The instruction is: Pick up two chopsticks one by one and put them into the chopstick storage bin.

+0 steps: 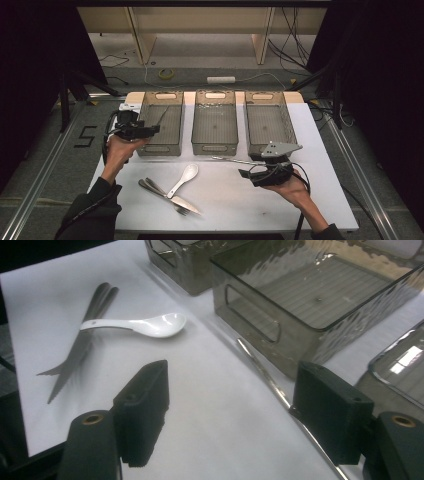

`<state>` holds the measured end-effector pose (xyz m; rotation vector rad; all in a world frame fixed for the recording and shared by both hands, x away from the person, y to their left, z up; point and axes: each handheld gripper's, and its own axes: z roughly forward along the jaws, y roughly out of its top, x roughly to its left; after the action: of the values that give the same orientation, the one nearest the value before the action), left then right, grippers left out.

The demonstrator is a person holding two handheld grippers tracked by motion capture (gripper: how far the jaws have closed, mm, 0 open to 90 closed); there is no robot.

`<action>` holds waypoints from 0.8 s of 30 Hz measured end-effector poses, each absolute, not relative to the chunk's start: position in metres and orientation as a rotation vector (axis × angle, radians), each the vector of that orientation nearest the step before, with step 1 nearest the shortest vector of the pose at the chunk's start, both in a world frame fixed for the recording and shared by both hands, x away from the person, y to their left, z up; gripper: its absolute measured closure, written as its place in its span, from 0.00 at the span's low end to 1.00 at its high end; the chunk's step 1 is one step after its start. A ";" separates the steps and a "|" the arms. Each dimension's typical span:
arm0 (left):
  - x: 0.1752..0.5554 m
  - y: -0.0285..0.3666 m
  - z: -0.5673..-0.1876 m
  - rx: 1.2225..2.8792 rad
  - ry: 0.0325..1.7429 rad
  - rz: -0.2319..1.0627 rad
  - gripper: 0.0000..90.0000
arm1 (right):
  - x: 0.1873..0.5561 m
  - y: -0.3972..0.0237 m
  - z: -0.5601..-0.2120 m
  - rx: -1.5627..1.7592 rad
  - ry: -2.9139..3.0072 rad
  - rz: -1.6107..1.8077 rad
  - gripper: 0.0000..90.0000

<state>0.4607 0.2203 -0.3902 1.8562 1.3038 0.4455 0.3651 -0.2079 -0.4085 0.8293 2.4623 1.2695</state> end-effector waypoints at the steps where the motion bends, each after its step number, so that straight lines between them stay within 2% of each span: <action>1: 0.457 0.218 -0.388 1.861 1.282 0.435 0.31 | 0.366 -0.208 -0.407 0.829 2.471 1.255 0.35; 12: 0.420 0.199 -0.380 1.910 1.136 0.354 0.21 | 0.383 -0.206 -0.399 0.796 2.582 0.998 0.35; 24: 0.378 0.182 -0.389 1.893 1.022 0.332 0.18 | 0.410 -0.188 -0.411 0.768 2.725 0.775 0.41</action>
<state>0.3781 0.1816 -0.3888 1.8926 1.0221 0.3316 0.4098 -0.1879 -0.4106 0.7682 2.7249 0.7748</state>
